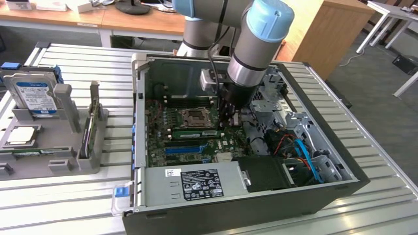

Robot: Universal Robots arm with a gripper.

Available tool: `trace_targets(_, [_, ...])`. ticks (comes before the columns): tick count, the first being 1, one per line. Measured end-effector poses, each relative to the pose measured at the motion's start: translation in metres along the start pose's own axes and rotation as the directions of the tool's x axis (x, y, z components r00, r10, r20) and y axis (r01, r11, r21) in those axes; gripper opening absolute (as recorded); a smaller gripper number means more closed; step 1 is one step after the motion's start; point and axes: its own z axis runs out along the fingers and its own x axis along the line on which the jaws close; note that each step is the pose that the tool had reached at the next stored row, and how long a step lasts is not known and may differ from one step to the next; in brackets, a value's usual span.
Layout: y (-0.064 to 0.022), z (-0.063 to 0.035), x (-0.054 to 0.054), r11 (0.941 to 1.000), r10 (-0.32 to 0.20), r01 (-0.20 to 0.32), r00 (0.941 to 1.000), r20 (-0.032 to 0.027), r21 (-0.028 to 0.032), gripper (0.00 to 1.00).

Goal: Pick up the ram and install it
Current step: 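Press down the ram until it locks into place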

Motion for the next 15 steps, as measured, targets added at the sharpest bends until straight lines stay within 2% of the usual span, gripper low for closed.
trace_targets(15, [-0.0021, 0.0016, 0.0001, 1.0, 0.0, 0.0, 1.0, -0.0005, -0.0001, 0.11])
